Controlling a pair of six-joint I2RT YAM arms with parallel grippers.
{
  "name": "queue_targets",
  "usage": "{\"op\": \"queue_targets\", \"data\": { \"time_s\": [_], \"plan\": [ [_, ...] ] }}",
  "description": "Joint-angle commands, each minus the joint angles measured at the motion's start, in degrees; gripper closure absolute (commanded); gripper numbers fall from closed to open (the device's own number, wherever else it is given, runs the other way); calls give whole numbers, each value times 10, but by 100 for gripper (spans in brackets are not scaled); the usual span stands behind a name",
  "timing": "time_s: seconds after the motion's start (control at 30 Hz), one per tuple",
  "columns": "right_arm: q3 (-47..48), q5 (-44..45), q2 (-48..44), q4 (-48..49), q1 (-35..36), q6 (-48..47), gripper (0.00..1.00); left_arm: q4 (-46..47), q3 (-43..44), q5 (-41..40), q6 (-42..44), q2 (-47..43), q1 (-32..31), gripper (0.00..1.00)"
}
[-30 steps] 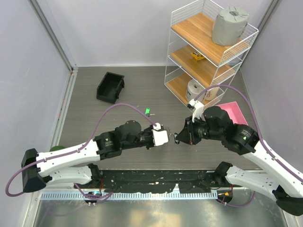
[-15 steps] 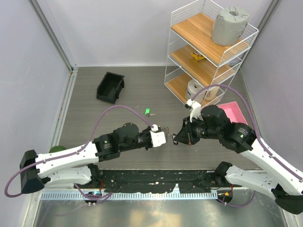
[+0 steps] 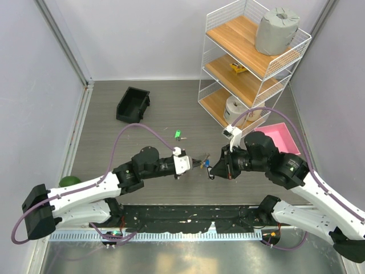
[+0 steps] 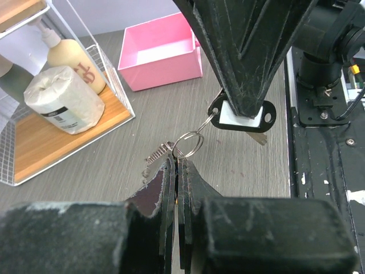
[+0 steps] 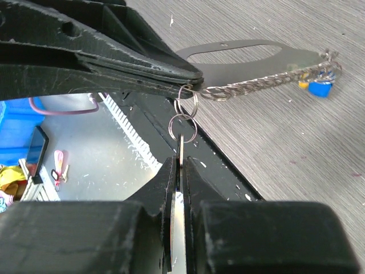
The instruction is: Remove the keys from the keyring
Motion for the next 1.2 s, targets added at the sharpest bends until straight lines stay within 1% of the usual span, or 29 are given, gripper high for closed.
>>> {"op": "queue_targets", "data": {
  "time_s": [0.0,0.23,0.4,0.57,0.6,0.63,0.7,0.77,0.83,1.03,1.13,1.17],
  "plan": [
    [-5,-33,-28,9,2,-10,95,68,11,42,-29,15,36,100],
    [-18,-40,-33,11,0,-20,95,84,39,101,-77,51,55,100],
    [-21,-42,-39,13,1,-21,95,95,49,120,-118,64,70,100],
    [20,-20,-54,-2,1,-29,95,87,60,138,-150,83,83,100],
    [25,-18,-56,-5,1,-31,95,82,65,138,-166,88,88,100],
    [35,-18,-56,-9,2,-32,95,72,76,139,-199,95,95,100],
    [43,-18,-52,-16,0,-35,95,58,101,174,-252,115,116,100],
    [43,-16,-46,-19,1,-35,95,74,112,204,-305,127,132,100],
    [43,-13,-43,-20,1,-35,95,93,109,218,-335,130,138,100],
    [66,-4,-45,-21,1,-35,94,78,106,228,-335,121,138,100],
    [95,13,-39,-30,1,-38,95,81,92,229,-328,112,138,90],
    [101,20,-34,-33,1,-38,95,82,87,229,-324,108,139,85]
  ]
}}
